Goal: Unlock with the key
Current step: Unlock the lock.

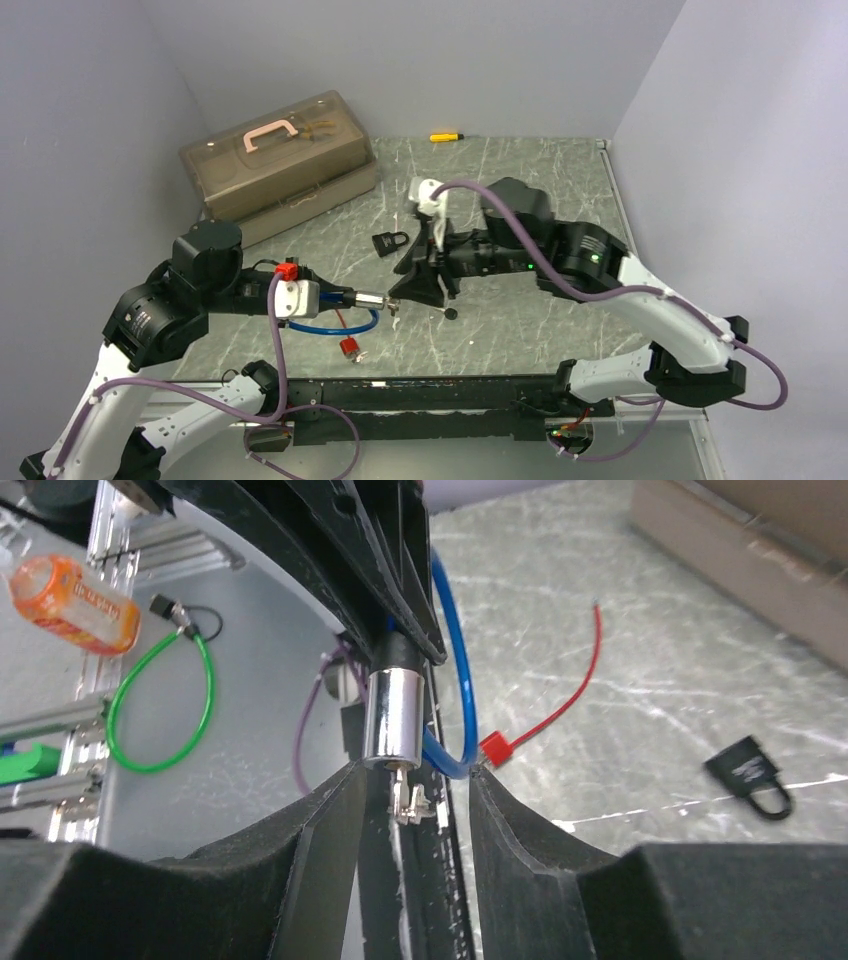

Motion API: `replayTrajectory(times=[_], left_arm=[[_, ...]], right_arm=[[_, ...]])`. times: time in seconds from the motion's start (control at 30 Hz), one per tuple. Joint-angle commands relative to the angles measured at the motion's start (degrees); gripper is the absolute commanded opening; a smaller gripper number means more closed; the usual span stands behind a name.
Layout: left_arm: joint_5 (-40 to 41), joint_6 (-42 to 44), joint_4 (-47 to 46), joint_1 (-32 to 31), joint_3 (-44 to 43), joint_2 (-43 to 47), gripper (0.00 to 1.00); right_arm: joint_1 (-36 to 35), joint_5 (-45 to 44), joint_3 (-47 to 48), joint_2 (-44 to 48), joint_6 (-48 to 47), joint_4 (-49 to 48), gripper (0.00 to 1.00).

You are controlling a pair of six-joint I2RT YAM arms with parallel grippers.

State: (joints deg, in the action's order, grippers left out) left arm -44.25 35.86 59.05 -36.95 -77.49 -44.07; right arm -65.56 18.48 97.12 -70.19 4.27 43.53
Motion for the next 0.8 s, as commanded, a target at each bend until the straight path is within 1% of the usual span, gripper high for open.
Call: replayTrajectory(times=[0.0,0.3,0.57,0.77], left_arm=[[-2.9,0.7,-2.8,0.7,-1.8,0.6,0.00],[-3.7,1.2,-2.7,1.8,-2.6,1.0,0.00],[-4.0,1.2,-3.1,2.3,-2.4,1.4,0.00],[-3.5,1.7,-2.9,2.7,-3.4,1.4,0.00]], right_arm=[[0.6,6.7,-1.0,-1.9,2.6,-3.1,0.44],[1.9,7.4,-2.4,-1.8,3.8,-3.5,0.38],[3.2,7.9,-3.4,-1.1,4.5,-2.6,0.40],[3.3,8.5,-3.5,-1.8,4.7,-2.5,0.38]])
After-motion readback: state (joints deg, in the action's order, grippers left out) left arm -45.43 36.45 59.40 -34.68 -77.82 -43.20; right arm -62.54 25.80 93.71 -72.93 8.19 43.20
